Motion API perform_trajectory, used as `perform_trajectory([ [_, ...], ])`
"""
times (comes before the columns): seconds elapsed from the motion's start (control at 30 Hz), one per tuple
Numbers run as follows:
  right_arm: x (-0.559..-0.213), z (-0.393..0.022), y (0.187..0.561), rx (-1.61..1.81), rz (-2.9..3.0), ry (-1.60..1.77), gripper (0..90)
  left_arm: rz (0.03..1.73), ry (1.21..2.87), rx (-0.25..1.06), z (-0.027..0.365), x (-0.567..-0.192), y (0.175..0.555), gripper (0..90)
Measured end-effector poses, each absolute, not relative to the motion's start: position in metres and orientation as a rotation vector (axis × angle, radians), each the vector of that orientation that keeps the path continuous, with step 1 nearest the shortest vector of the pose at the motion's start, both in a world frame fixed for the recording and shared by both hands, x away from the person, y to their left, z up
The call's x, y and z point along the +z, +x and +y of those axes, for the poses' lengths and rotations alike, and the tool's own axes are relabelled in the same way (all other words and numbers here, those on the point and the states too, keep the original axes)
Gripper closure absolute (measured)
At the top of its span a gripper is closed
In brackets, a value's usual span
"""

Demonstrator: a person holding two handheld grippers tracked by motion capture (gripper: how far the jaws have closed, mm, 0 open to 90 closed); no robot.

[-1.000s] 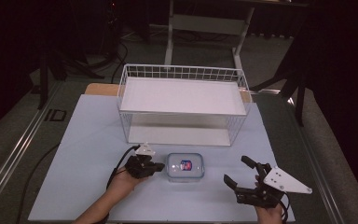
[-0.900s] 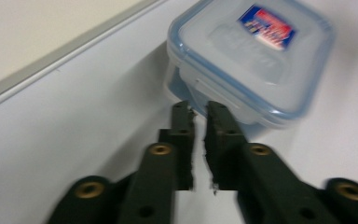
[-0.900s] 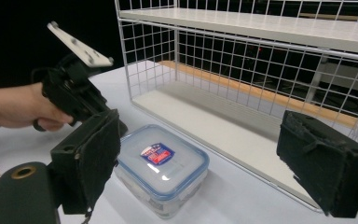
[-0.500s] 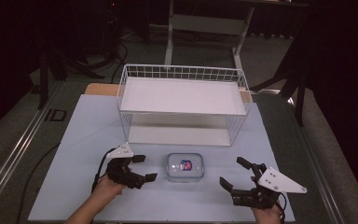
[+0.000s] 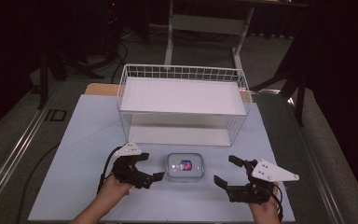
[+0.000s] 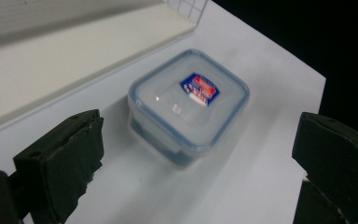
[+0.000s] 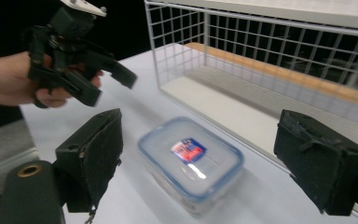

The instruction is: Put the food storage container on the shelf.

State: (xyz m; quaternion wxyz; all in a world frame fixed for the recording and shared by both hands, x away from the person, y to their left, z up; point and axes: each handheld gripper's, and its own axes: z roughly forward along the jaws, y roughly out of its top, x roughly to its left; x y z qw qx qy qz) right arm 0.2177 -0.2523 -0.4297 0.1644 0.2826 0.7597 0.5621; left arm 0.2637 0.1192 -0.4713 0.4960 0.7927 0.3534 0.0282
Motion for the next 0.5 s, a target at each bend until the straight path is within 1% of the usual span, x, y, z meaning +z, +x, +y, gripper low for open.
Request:
perform_trajectory([
  [0.07, -0.430, -0.251, 0.221, 1.590, 2.172, 0.816, 15.4, 0.869, 1.918, 0.066, 0.115, -0.470, 0.266, 3.0],
  [0.13, -0.431, -0.248, 0.231, 1.539, 2.187, 0.844, 15.2, 0.893, 1.912, 0.038, 0.110, -0.470, 0.270, 3.0],
  [0.2, -0.432, -0.246, 0.241, 1.529, 2.227, 0.885, 13.2, 0.909, 1.907, 0.026, 0.107, -0.471, 0.273, 3.0],
  [0.27, -0.436, -0.243, 0.250, 1.534, 2.270, 0.920, 11.9, 0.925, 1.899, 0.010, 0.104, -0.473, 0.278, 3.0],
  [0.37, -0.443, -0.233, 0.260, 1.427, 2.330, 0.965, 11.7, 0.942, 1.895, -0.016, 0.101, -0.475, 0.285, 3.0],
  [0.43, -0.449, -0.227, 0.266, 1.429, 2.344, 1.025, 11.6, 0.939, 1.872, -0.063, 0.099, -0.478, 0.289, 3.1],
  [0.5, -0.453, -0.224, 0.273, 1.434, 2.363, 1.090, 10.9, 0.967, 1.852, -0.070, 0.098, -0.480, 0.292, 3.1],
])
